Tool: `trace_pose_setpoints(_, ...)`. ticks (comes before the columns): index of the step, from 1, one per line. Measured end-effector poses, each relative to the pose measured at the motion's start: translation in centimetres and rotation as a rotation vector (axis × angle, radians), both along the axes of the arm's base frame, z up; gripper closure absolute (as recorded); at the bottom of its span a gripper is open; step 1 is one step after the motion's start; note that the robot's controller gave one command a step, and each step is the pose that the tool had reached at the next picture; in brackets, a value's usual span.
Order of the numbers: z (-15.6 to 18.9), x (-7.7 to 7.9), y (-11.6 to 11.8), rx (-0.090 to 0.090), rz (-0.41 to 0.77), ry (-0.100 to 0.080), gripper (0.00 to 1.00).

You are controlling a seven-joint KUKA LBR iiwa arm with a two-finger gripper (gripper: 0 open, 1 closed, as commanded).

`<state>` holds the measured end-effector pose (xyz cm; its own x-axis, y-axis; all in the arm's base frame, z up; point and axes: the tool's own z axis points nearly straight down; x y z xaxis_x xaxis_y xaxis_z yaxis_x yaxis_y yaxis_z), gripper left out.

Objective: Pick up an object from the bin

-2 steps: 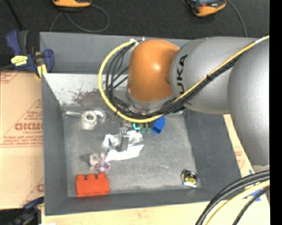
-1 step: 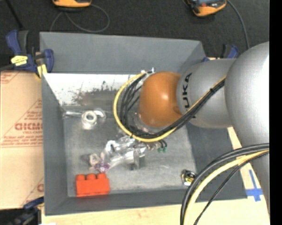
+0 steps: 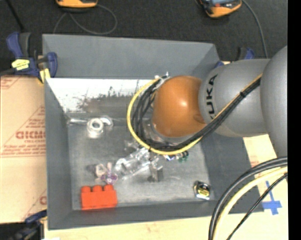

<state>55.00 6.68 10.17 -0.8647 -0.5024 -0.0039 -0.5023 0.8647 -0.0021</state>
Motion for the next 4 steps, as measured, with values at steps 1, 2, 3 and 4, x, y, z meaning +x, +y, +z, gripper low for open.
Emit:
trace_pose_setpoints(1,-0.1,0.8,0.0,-0.001,0.4,-0.004,0.0)
trace_pose_setpoints(2,-3.2,0.9,0.2,-0.001,0.806,0.001,0.0)
trace_pose_setpoints(3,-3.2,-1.9,-0.5,-0.002,1.064,0.003,0.0)
trace_pose_setpoints(4,-3.1,-1.9,-0.4,0.0,1.059,0.003,1.0)
